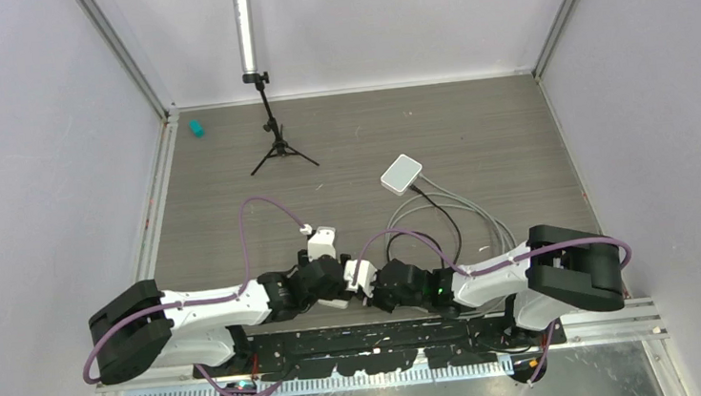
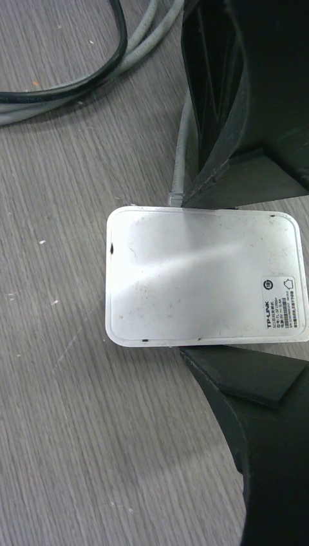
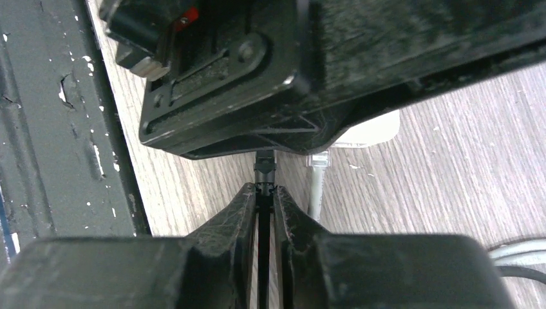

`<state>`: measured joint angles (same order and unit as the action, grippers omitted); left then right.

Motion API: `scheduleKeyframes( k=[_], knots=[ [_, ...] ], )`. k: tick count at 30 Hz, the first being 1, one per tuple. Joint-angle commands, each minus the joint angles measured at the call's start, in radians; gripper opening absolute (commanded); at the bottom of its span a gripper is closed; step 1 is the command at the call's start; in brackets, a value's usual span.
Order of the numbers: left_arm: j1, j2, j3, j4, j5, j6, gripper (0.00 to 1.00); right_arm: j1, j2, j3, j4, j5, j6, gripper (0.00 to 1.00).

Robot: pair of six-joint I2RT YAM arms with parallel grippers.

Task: Insert the plug into the switch port
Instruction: Move the switch port to the center of the board.

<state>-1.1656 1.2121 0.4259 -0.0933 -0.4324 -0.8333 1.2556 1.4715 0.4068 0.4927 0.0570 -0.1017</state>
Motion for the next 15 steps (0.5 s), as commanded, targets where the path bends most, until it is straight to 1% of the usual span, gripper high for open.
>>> scheduleKeyframes(
  k=[1, 2, 3, 4, 5, 7, 11, 13, 15],
  knots=[
    [0.04, 0.014, -0.007, 0.004, 0.215, 0.012, 0.61, -0.012, -0.069, 0.067, -0.028, -0.016, -0.052, 0.26],
    [0.051, 0.002, 0.001, -0.009, 0.215, 0.032, 0.61, -0.012, -0.085, 0.071, -0.07, -0.016, -0.054, 0.3],
    [0.06, -0.004, 0.008, -0.023, 0.215, 0.047, 0.62, -0.012, -0.108, 0.07, -0.105, -0.012, -0.055, 0.42],
    [0.067, -0.011, 0.015, -0.038, 0.215, 0.062, 0.62, -0.012, -0.135, 0.064, -0.127, -0.008, -0.052, 0.5],
    [0.074, -0.016, 0.02, -0.049, 0.216, 0.073, 0.62, -0.013, -0.166, 0.051, -0.141, -0.007, -0.046, 0.54],
    [0.09, -0.029, 0.021, -0.062, 0.221, 0.086, 0.62, -0.012, -0.243, 0.031, -0.168, -0.009, -0.033, 0.56],
    [0.137, -0.047, 0.008, -0.062, 0.234, 0.104, 0.62, -0.013, -0.422, 0.016, -0.274, -0.024, 0.006, 0.57],
    [0.183, -0.046, 0.008, -0.043, 0.251, 0.126, 0.62, -0.012, -0.505, 0.004, -0.304, 0.031, 0.059, 0.57],
    [0.244, -0.03, 0.023, -0.028, 0.291, 0.173, 0.63, -0.012, -0.591, -0.012, -0.294, 0.144, 0.183, 0.58]
  ],
)
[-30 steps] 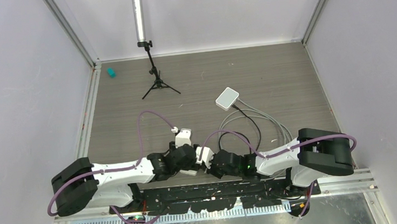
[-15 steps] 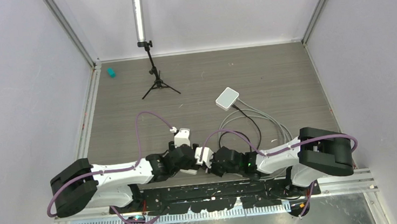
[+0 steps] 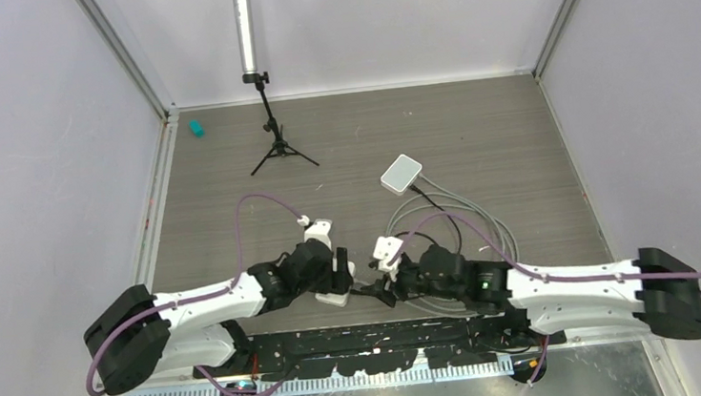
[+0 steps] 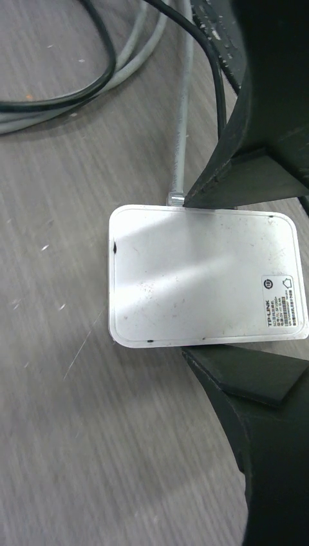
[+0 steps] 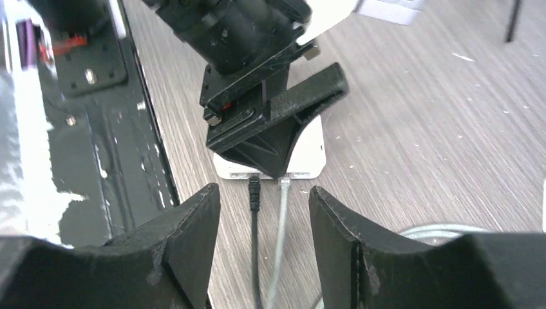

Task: Insert the plug into the switch port
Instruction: Move the switch port to the center of the board.

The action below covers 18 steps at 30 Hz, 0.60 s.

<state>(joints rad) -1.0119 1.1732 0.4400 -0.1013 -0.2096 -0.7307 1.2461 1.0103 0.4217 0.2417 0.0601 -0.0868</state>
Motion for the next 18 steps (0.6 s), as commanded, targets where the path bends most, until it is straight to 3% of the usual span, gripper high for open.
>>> scheduleKeyframes(
  k=[1, 5, 10, 18],
  knots=[
    [0.119, 0.023, 0.024, -0.019, 0.085, 0.094, 0.63, -0.003, -0.164, -0.035, -0.017, 0.205, 0.238, 0.6],
    [0.233, 0.101, 0.098, -0.015, 0.113, 0.182, 0.64, -0.008, -0.253, -0.009, -0.049, 0.404, 0.43, 0.62],
    [0.341, 0.249, 0.244, -0.01, 0.141, 0.26, 0.64, -0.018, -0.183, 0.162, -0.387, 0.622, 0.561, 0.62],
    [0.465, 0.421, 0.42, -0.002, 0.148, 0.33, 0.67, -0.109, -0.035, 0.358, -0.723, 0.589, 0.735, 0.71]
  ],
)
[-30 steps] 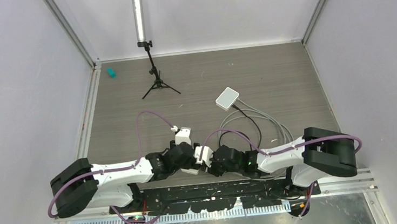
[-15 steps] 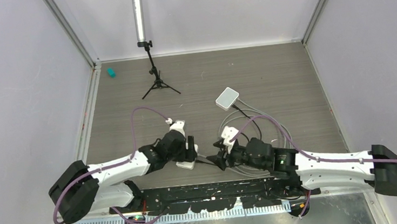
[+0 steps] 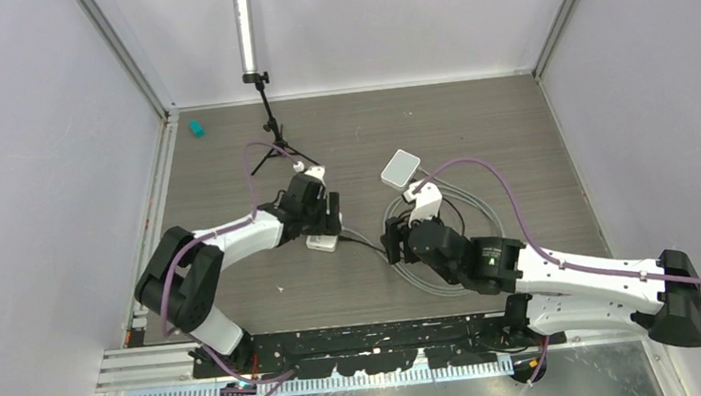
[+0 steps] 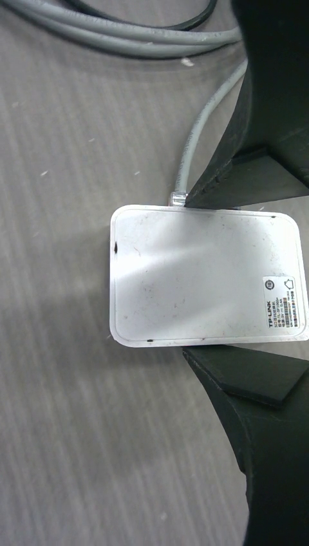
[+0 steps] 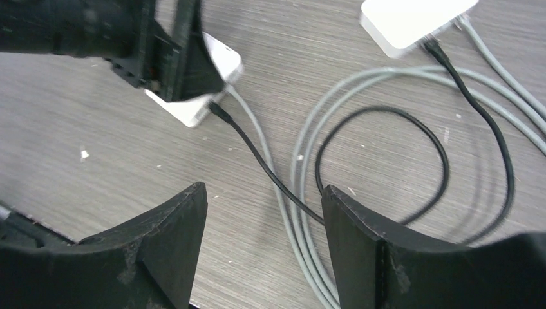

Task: Insert the plug into the switch port
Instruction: Move the switch port to the center of the board, then reset both arms

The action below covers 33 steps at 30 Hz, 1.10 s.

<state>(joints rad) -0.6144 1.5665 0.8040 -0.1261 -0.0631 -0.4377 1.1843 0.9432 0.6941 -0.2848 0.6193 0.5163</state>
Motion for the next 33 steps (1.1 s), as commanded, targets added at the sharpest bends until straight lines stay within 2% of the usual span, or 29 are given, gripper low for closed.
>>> scheduleKeyframes(
  k=[1, 6, 10, 17, 21, 26, 29, 33],
  knots=[
    [0.091, 0.036, 0.058, 0.044, 0.009, 0.039, 0.67, -0.068, 0.041, 0.097, -0.221, 0.011, 0.146, 0.71],
    [0.151, 0.076, 0.1, 0.061, 0.073, 0.019, 0.71, -0.182, 0.055, 0.141, -0.308, -0.09, 0.208, 0.72],
    [0.15, 0.06, 0.095, 0.063, 0.139, -0.005, 0.76, -0.196, 0.052, 0.14, -0.342, -0.095, 0.243, 0.73],
    [0.15, -0.062, 0.035, 0.033, 0.141, -0.017, 0.9, -0.208, 0.079, 0.175, -0.421, -0.157, 0.253, 0.76],
    [0.15, -0.131, 0.025, -0.025, 0.134, -0.022, 0.93, -0.226, 0.13, 0.222, -0.478, -0.159, 0.27, 0.76],
    [0.15, -0.227, 0.027, -0.161, 0.084, -0.043, 0.98, -0.277, 0.203, 0.251, -0.504, -0.251, 0.234, 0.76],
    [0.15, -0.28, 0.013, -0.238, 0.085, -0.054, 1.0, -0.282, 0.313, 0.286, -0.551, -0.21, 0.202, 0.76],
    [0.15, -0.407, -0.073, -0.246, 0.111, -0.065, 1.0, -0.282, 0.394, 0.306, -0.552, -0.201, 0.156, 0.76]
  ],
)
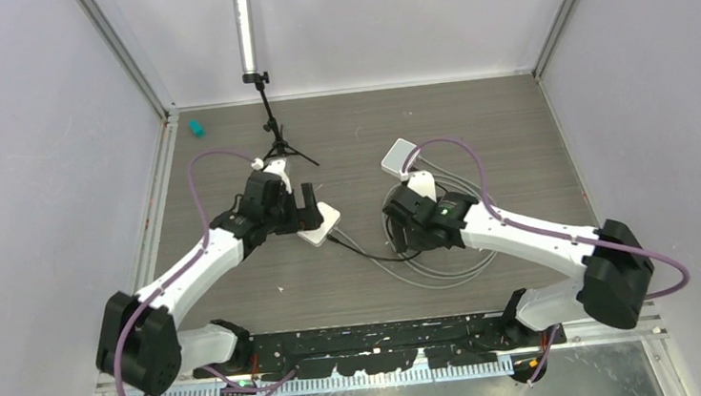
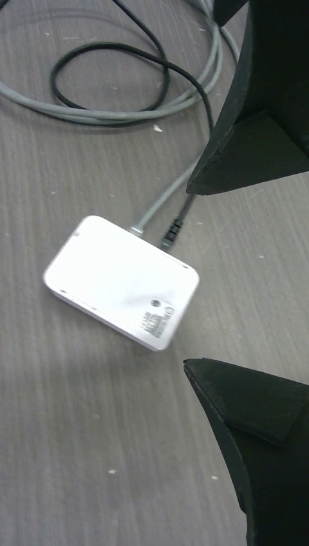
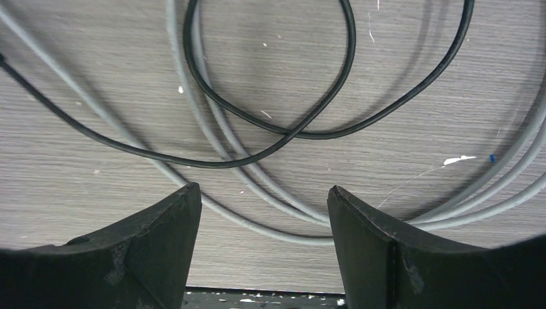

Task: Insert the plug into the switch port
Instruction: Reset both arms

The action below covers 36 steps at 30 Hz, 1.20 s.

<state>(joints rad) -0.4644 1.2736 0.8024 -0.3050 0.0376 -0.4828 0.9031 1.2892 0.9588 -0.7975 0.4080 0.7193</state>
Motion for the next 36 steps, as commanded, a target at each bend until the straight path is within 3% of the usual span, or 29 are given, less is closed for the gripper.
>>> scheduleKeyframes(
  k=[1, 7, 10, 16, 24, 36],
  knots=[
    [0.0, -0.155, -0.096, -0.061, 0.009, -0.024, 1.0, -0.003, 0.054, 0.045, -0.032, 0.005, -0.045, 0.76],
    [0.0, -0.373, -0.18, -0.127, -0.076, -0.052, 1.0, -0.142, -0.053, -0.04, 0.164, -0.281, -0.034, 0.76],
    [0.0, -0.438, -0.191, -0.179, -0.099, -0.065, 1.0, -0.233, -0.153, -0.059, 0.18, -0.3, -0.042, 0.76],
    [0.0, -0.548, -0.226, -0.214, -0.114, -0.096, 1.0, -0.396, -0.493, -0.122, 0.143, -0.265, -0.052, 0.79],
    [-0.001, -0.611, -0.186, -0.276, -0.102, -0.114, 1.0, -0.402, -0.765, -0.132, 0.022, -0.118, -0.101, 0.81],
    [0.0, -0.709, -0.165, -0.308, -0.1, -0.107, 1.0, -0.402, -0.827, -0.169, 0.044, -0.06, -0.132, 0.81]
  ],
)
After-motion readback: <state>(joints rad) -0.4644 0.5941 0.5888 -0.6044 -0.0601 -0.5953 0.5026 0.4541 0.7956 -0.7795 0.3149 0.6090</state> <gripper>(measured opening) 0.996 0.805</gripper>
